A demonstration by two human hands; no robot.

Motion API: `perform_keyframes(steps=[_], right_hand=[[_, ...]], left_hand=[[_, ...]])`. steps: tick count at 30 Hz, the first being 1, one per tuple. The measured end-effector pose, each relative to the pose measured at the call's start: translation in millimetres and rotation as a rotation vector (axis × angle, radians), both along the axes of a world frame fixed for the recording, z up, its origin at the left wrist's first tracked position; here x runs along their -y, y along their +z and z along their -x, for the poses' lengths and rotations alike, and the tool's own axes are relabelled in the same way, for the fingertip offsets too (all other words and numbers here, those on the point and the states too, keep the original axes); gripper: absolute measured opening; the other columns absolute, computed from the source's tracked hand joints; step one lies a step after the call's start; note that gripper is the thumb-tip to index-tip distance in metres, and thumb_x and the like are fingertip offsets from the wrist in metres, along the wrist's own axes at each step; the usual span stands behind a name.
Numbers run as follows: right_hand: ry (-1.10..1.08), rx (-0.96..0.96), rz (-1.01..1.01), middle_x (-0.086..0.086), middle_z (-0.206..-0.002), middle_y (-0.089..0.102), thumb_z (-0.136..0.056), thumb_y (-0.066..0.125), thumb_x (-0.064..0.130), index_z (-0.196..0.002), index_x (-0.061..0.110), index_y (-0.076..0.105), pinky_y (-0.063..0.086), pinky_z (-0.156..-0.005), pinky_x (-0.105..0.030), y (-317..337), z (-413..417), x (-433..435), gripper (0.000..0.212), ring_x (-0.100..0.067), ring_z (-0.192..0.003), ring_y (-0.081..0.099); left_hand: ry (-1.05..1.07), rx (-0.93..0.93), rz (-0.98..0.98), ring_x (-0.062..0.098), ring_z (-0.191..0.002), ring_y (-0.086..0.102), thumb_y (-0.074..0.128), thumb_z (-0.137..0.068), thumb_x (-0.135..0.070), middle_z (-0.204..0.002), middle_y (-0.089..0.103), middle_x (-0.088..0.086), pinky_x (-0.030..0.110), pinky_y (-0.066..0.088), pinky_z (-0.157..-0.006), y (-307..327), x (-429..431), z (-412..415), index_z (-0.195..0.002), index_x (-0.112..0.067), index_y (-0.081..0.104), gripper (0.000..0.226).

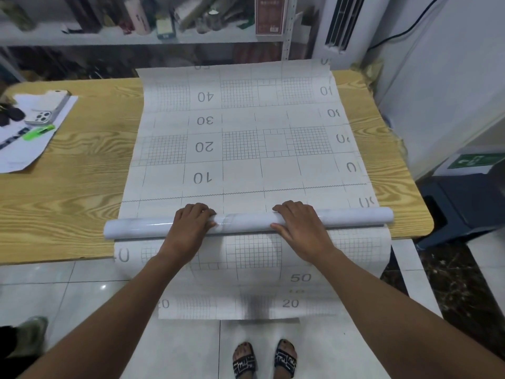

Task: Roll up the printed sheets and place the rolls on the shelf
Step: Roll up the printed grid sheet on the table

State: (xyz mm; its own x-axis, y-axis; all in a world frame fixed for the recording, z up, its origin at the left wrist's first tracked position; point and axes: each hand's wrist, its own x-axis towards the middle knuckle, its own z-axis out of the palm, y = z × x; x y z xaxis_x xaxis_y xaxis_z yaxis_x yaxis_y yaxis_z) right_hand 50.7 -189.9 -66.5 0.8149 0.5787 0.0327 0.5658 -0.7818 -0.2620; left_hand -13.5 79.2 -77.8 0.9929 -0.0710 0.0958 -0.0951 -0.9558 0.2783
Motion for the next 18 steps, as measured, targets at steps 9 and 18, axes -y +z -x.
perform_keyframes(steps=[9, 18], right_hand=[[0.019, 0.044, -0.002, -0.002, -0.104, 0.057, -0.085, 0.036, 0.053, -0.111, 0.014, 0.058, 0.044, -0.080, -0.036, -2.8, -5.4, -1.4, 0.052, -0.022, -0.089, 0.052], [0.015, 0.029, 0.011, -0.003, -0.104, 0.058, -0.078, 0.068, 0.046, -0.119, 0.013, 0.056, 0.046, -0.077, -0.037, -6.1, -11.8, -1.4, 0.054, -0.024, -0.088, 0.053]], left_hand=[[0.048, 0.015, -0.075, 0.026, -0.074, 0.050, 0.032, -0.088, -0.033, -0.086, 0.059, 0.007, 0.034, 0.037, -0.065, -0.5, 0.5, -6.8, -0.101, -0.010, 0.064, 0.042], [0.088, -0.003, 0.054, 0.026, -0.086, 0.050, 0.031, -0.089, -0.035, -0.104, 0.057, 0.011, 0.032, 0.036, -0.077, 2.4, 6.3, -3.8, -0.114, -0.009, 0.054, 0.043]])
